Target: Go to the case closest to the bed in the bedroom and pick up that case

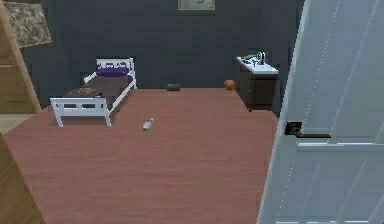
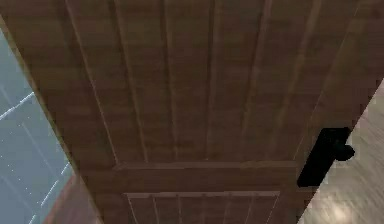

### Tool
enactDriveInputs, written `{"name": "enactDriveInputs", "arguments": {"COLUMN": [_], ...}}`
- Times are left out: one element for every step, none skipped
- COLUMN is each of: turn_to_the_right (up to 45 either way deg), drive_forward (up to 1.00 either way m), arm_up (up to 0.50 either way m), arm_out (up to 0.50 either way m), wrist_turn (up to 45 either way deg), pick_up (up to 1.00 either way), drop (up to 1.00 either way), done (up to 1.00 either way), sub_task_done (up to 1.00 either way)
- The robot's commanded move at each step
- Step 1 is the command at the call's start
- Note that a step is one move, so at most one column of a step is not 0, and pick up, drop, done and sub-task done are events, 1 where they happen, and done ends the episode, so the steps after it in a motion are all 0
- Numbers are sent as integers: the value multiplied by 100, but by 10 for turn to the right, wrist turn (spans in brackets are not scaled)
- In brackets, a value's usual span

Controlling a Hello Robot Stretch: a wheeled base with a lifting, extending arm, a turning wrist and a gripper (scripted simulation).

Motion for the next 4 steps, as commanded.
{"name": "enactDriveInputs", "arguments": {"turn_to_the_right": [0, -120, 0, -30], "drive_forward": [60, 0, 100, 0], "arm_up": [0, 0, 0, 0], "arm_out": [0, 0, 0, 0], "wrist_turn": [0, 0, 0, 0], "pick_up": [0, 0, 0, 0], "drop": [0, 0, 0, 0], "done": [0, 0, 0, 0], "sub_task_done": [0, 0, 0, 0]}}
